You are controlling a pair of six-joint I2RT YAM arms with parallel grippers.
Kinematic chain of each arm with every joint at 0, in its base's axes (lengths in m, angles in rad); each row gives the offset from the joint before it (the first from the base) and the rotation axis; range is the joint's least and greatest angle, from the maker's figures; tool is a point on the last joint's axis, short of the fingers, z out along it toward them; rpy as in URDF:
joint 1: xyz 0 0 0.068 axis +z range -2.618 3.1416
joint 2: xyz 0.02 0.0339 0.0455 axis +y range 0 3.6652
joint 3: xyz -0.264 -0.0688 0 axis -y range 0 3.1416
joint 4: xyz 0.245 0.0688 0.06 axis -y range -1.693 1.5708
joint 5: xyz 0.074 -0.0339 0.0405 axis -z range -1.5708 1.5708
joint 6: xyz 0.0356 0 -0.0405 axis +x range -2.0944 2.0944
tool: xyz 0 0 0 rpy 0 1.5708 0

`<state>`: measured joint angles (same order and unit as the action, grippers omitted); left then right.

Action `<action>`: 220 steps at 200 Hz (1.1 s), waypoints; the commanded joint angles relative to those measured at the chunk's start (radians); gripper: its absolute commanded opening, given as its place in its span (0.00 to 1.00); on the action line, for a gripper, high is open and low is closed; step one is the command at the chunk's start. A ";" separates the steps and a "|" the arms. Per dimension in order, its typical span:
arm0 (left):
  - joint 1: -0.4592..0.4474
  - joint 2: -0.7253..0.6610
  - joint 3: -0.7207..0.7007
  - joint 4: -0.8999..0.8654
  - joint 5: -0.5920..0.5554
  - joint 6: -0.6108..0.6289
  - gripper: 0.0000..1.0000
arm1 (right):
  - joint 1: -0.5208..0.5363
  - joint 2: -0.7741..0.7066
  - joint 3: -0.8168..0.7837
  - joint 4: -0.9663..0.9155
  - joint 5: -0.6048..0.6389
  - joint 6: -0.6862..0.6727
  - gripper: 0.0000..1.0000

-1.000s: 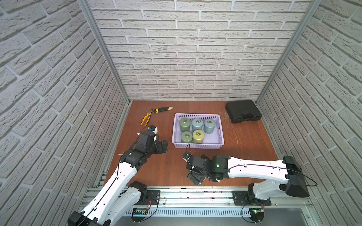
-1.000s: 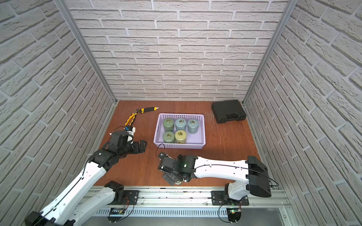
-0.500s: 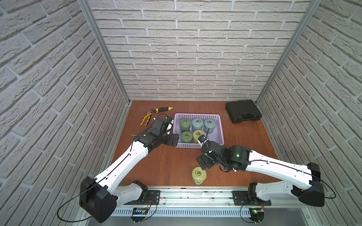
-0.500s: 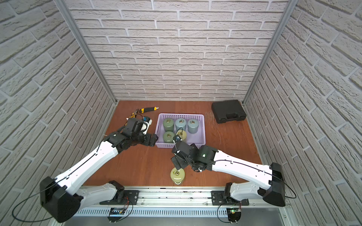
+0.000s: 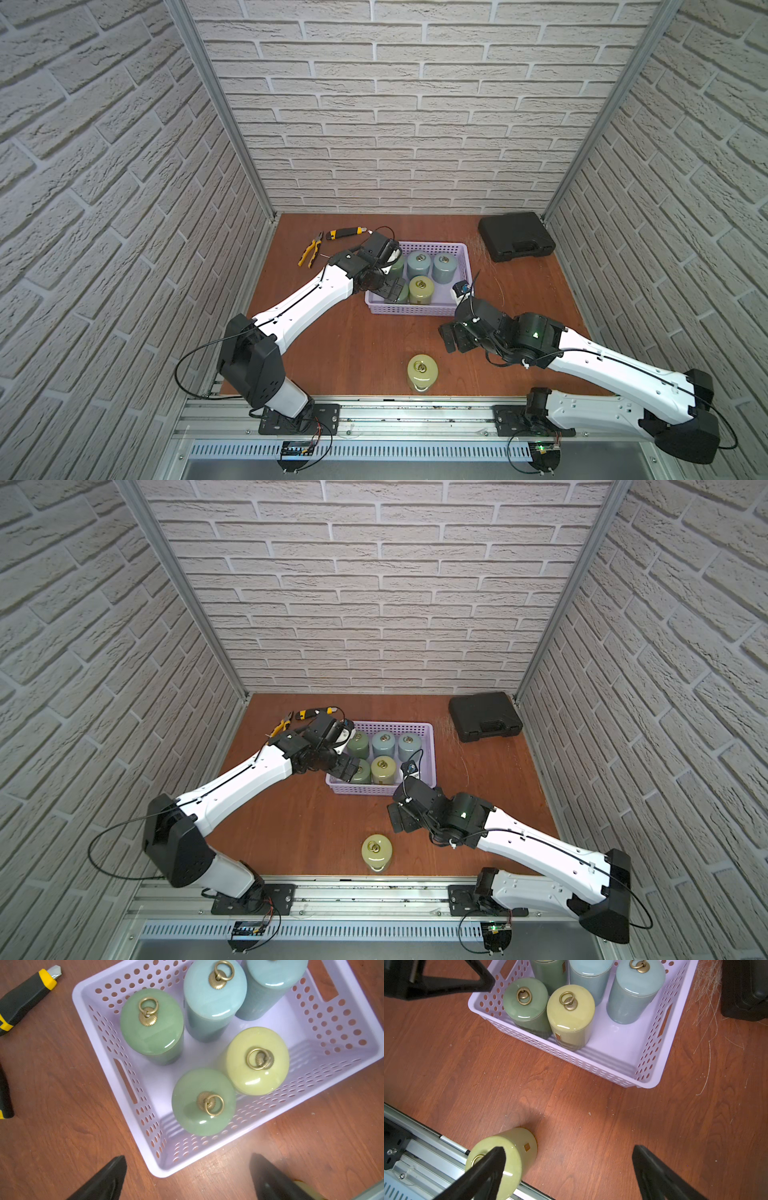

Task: Take the tea canister out of the basket
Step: Pick up the tea canister from the basket.

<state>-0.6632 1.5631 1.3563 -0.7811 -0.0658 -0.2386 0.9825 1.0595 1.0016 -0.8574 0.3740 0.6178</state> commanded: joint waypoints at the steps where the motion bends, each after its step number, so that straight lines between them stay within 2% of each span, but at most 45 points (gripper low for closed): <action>1: -0.016 0.046 0.057 -0.072 -0.015 0.021 0.98 | -0.007 -0.022 -0.019 -0.004 0.032 0.025 1.00; 98: -0.036 0.220 0.190 -0.130 0.001 0.033 0.98 | -0.010 -0.069 -0.049 -0.025 0.054 0.049 1.00; 220: -0.037 0.370 0.278 -0.157 0.031 0.035 0.98 | -0.012 -0.116 -0.057 -0.070 0.066 0.052 0.99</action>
<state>-0.6952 1.9083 1.6035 -0.9157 -0.0444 -0.2169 0.9768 0.9703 0.9581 -0.9142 0.4133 0.6518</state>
